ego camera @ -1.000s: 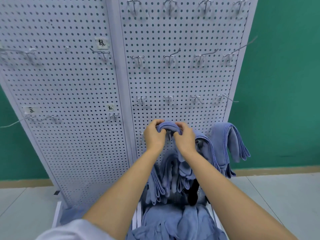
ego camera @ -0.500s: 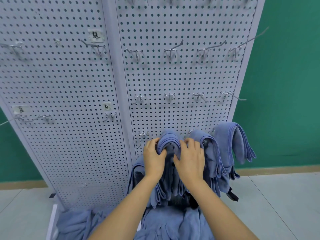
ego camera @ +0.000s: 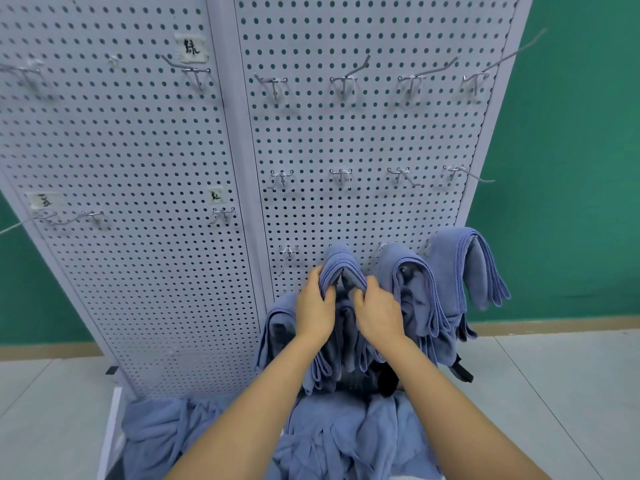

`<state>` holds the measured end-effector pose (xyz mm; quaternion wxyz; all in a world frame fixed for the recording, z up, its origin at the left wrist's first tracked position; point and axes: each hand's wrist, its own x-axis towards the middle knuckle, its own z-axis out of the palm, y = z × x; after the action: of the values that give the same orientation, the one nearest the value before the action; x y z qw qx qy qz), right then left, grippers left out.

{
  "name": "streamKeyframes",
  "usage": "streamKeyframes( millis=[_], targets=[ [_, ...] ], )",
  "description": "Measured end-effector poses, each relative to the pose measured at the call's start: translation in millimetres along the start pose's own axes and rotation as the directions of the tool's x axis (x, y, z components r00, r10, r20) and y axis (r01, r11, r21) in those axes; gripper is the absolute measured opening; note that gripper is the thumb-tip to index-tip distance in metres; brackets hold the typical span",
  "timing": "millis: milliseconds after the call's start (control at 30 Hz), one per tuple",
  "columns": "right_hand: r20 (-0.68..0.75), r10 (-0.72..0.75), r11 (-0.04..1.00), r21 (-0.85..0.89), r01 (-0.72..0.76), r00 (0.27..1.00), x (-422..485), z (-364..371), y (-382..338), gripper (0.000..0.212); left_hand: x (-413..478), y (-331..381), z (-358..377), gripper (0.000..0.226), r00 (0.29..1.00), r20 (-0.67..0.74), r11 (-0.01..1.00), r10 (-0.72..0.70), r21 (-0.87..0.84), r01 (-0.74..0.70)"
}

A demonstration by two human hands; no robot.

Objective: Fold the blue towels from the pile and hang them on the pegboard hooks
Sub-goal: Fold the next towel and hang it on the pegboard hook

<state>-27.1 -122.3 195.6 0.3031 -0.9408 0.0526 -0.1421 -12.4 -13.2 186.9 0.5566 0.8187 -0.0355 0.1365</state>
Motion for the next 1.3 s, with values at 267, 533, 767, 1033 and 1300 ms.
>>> streamKeyframes(
  millis=[267, 533, 767, 1033, 1300],
  targets=[
    [0.172, -0.077, 0.978, 0.205, 0.041, 0.982, -25, -6, 18, 0.043, -16, 12, -18, 0.038, 0.971, 0.147, 0.979, -0.187, 0.112, 0.171],
    [0.273, -0.021, 0.994, 0.11, -0.01, 0.962, -97, -32, 33, 0.039, -91, 19, -51, 0.031, 0.923, 0.194, 0.937, -0.332, 0.181, 0.299],
    [0.362, 0.029, 0.987, 0.138, -0.084, 0.932, -169, -4, 78, 0.025, -170, -35, -45, 0.02, 0.88, 0.2, 0.899, -0.43, 0.178, 0.399],
    [0.477, 0.148, 0.981, 0.038, -0.188, 0.866, -194, 54, 136, 0.027, -200, -114, -4, 0.022, 0.788, 0.253, 0.824, -0.562, 0.258, 0.505],
    [0.509, 0.244, 0.963, -0.026, -0.269, 0.825, -172, 125, 185, 0.017, -183, -195, 72, 0.028, 0.637, 0.294, 0.699, -0.713, 0.377, 0.607]
  ],
)
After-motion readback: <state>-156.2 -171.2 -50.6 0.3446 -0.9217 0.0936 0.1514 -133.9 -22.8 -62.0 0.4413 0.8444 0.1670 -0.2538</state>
